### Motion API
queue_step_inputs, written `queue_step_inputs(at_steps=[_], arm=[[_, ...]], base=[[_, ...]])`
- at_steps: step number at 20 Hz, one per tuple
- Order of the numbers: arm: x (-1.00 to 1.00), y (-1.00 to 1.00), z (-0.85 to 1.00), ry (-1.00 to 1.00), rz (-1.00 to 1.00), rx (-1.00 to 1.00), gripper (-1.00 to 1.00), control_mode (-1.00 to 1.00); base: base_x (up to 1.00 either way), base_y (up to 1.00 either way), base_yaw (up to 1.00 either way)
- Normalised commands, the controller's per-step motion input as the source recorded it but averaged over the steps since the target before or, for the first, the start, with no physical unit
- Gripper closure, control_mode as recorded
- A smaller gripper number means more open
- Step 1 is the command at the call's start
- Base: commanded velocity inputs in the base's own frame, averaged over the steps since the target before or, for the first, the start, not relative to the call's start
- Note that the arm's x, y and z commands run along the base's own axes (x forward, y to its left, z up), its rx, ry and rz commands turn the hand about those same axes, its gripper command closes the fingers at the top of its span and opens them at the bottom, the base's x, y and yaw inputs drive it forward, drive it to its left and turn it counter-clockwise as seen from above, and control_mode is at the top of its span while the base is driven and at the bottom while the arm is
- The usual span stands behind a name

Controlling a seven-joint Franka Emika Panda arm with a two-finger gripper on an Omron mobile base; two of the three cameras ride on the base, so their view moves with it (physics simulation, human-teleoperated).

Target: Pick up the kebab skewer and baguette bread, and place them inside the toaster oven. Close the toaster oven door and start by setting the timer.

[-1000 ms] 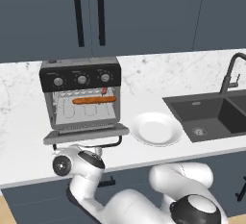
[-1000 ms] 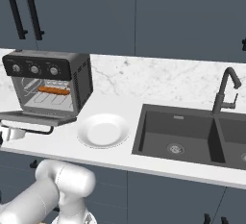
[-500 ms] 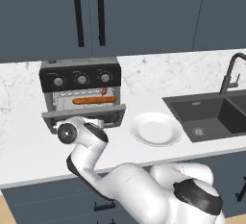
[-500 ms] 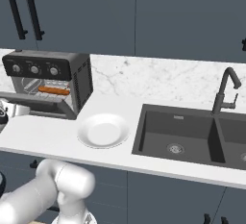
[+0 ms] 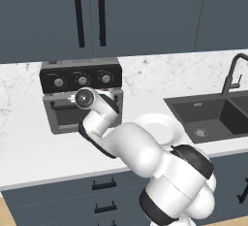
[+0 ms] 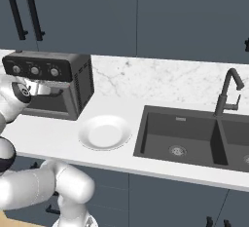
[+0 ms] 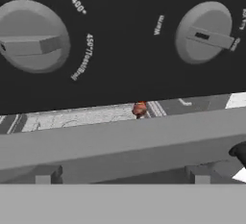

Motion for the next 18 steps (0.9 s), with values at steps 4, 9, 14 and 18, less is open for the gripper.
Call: queue_step_inputs(at_steps=[4, 9, 14, 18], arm=[[0.65, -0.59, 0.00, 0.00, 0.00, 0.00, -1.00, -1.00], [0.51, -0.49, -0.07, 0.01, 0.00, 0.00, -1.00, -1.00], [0.64, -0.44, -0.22, 0.07, 0.00, 0.00, -1.00, -1.00], [0.09, -0.41, 0.06, 0.07, 0.00, 0.00, -1.00, -1.00]], base=[[0.00, 0.00, 0.00], [0.00, 0.00, 0.00], [0.00, 0.00, 0.00], [0.00, 0.00, 0.00]])
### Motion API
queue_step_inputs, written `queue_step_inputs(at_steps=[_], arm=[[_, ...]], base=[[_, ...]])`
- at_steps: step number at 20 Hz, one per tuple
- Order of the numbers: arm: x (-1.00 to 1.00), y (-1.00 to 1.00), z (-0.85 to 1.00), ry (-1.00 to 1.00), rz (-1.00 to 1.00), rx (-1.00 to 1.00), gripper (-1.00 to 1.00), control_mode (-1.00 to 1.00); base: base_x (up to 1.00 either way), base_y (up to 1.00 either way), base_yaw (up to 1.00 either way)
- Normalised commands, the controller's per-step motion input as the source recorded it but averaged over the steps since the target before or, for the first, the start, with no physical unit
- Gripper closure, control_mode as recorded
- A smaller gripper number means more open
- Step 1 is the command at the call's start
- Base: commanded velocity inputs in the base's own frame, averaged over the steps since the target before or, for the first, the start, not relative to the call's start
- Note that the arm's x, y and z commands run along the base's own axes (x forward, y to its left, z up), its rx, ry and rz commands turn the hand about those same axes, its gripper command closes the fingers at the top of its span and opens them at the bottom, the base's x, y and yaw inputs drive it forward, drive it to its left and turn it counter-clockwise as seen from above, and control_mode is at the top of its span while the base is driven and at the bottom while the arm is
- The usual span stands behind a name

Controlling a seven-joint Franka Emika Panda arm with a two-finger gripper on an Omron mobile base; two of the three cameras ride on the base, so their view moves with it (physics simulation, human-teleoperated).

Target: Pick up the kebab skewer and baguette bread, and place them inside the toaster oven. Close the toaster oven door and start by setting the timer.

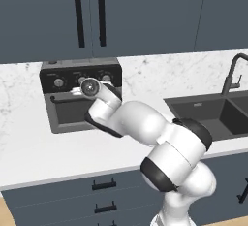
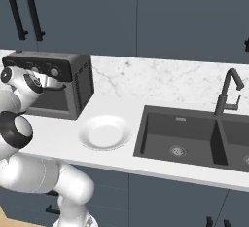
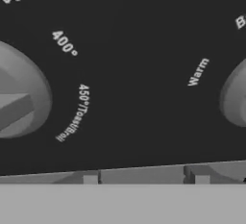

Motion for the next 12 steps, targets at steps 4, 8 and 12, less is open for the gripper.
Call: queue_step_inputs(at_steps=[4, 8, 12], arm=[[-0.04, -0.42, 0.31, 0.09, 0.00, 0.00, -1.00, -1.00], [-0.30, -0.19, 0.45, 0.06, 0.00, 0.00, -1.00, -1.00], [-0.57, 0.01, 0.39, 0.02, 0.00, 0.00, -1.00, -1.00]], base=[[0.00, 0.00, 0.00], [0.00, 0.00, 0.00], [0.00, 0.00, 0.00]])
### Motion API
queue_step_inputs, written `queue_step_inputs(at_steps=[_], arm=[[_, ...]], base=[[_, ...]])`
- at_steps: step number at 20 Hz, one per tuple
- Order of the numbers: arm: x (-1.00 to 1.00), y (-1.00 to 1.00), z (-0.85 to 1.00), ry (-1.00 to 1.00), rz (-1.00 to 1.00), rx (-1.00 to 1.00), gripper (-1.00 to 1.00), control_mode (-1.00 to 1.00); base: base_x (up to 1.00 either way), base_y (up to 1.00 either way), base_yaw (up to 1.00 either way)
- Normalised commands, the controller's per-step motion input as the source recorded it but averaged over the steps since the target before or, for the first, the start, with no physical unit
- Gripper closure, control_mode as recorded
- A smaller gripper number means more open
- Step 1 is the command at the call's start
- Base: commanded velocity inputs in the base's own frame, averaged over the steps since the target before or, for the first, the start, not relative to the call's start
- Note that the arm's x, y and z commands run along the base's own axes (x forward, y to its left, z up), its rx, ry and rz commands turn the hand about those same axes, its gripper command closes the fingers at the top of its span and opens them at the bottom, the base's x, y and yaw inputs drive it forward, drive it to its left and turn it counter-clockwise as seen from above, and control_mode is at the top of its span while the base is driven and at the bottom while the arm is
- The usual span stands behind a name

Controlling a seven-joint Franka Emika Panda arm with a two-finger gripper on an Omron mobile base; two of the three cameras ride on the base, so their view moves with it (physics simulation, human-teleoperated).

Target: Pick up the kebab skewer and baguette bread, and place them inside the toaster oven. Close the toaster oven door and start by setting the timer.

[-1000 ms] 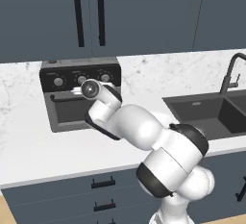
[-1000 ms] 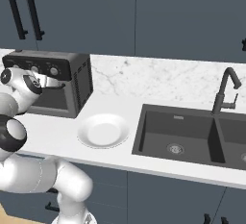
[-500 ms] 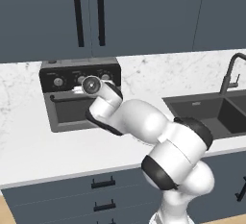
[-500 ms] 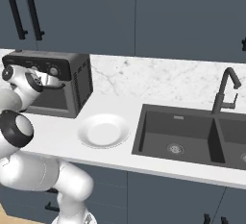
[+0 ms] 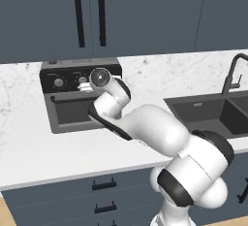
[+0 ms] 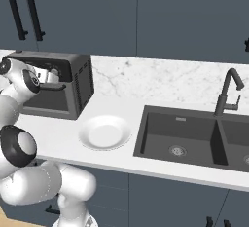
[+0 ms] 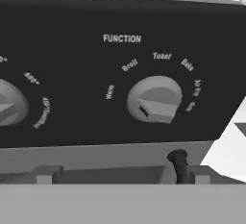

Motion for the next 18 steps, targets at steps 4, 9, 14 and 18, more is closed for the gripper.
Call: queue_step_inputs(at_steps=[4, 9, 14, 18], arm=[[-0.72, 0.09, 0.25, 0.07, -0.01, 0.00, -1.00, -1.00], [-0.68, 0.19, 0.01, 0.13, -0.04, 0.00, -1.00, -1.00], [-0.41, 0.41, 0.00, -0.02, 0.00, -0.03, -1.00, -1.00], [-0.12, 0.54, 0.00, -0.09, 0.00, -0.09, -1.00, -1.00]], base=[[0.00, 0.00, 0.00], [0.00, 0.00, 0.00], [0.00, 0.00, 0.00], [0.00, 0.00, 0.00]])
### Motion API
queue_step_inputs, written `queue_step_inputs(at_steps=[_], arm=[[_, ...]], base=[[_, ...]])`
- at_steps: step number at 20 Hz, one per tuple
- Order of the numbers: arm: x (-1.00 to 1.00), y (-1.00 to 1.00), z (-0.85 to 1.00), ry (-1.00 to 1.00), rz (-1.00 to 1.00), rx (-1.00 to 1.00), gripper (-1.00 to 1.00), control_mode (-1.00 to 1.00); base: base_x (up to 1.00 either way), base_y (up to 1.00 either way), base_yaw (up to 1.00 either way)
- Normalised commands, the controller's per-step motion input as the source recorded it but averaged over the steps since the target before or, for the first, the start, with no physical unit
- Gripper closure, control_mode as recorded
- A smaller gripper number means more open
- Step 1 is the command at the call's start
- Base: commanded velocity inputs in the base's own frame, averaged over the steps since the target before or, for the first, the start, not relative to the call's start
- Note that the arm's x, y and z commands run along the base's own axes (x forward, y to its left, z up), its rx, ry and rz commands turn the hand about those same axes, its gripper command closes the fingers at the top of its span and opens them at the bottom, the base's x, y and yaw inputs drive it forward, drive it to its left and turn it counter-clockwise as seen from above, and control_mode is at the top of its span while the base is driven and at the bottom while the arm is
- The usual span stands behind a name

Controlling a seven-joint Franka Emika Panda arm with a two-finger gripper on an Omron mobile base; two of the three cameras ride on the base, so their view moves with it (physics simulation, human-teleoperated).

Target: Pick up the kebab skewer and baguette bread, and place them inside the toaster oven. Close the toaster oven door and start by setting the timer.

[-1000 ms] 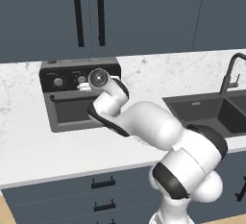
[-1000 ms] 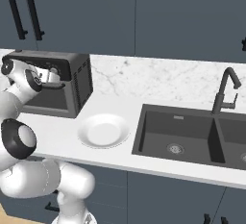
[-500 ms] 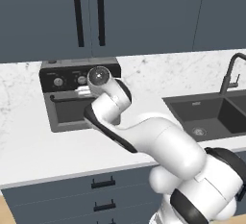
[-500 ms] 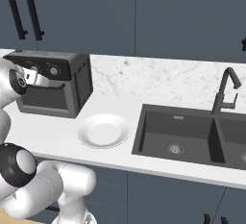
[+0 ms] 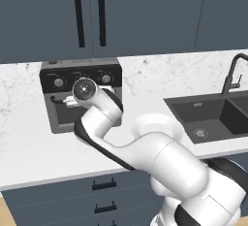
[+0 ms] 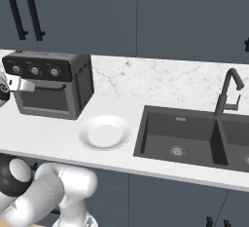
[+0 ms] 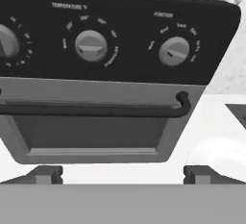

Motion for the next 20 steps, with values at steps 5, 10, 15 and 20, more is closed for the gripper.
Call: queue_step_inputs(at_steps=[5, 10, 15, 20], arm=[[-0.01, 0.59, 0.00, -0.24, 0.00, -0.06, -1.00, -1.00], [0.04, 0.39, 0.00, -0.23, 0.00, 0.01, -1.00, -1.00], [0.00, 0.11, 0.15, -0.16, 0.00, 0.12, -1.00, -1.00], [-0.05, 0.00, 0.33, -0.18, 0.07, 0.12, -1.00, -1.00]], base=[[0.00, 0.00, 0.00], [0.00, 0.00, 0.00], [0.00, 0.00, 0.00], [0.00, 0.00, 0.00]])
